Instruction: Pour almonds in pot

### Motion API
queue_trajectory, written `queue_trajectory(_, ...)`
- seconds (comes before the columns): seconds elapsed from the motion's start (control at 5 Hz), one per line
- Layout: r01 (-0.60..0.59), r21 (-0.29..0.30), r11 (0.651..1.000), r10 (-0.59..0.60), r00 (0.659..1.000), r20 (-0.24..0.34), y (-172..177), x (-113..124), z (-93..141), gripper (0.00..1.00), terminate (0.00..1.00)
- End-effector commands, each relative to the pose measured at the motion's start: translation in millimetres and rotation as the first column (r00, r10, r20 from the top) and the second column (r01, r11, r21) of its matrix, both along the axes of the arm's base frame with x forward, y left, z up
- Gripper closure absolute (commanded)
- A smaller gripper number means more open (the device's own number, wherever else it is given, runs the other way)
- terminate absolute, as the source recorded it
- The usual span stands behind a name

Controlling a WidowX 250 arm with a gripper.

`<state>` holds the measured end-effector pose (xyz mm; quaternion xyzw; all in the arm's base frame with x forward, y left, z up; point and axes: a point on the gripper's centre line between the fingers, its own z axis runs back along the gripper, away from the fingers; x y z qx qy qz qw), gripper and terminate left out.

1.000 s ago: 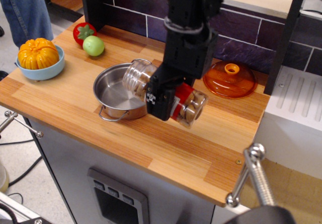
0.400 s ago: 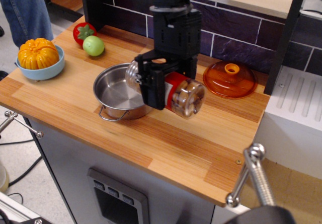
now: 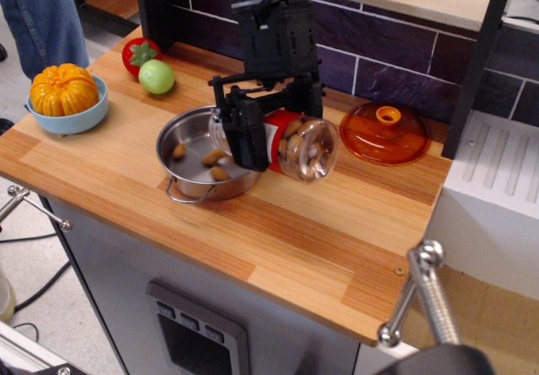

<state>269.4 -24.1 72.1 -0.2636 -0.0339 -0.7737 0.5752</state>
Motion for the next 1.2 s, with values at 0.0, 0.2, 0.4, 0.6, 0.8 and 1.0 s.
queue_trajectory(0.0,0.032,-0.137,0.99,-0.033,0.999,-0.002,10,7,20,1.0,0.0)
queue_trajectory(0.2,0.032,-0.168,0.985,-0.033,0.999,0.0,13,13,24,1.0,0.0)
queue_trajectory(0.4,0.042,-0.237,0.971,-0.052,0.998,-0.035,16,17,31,1.0,0.0)
queue_trajectory(0.6,0.071,-0.299,0.952,-0.092,0.994,-0.055,15,5,33,1.0,0.0)
queue_trajectory(0.8,0.061,-0.338,0.939,-0.093,0.992,-0.081,13,2,30,1.0,0.0)
queue_trajectory(1.0,0.066,-0.366,0.928,-0.109,0.989,-0.1,10,-4,30,1.0,1.0)
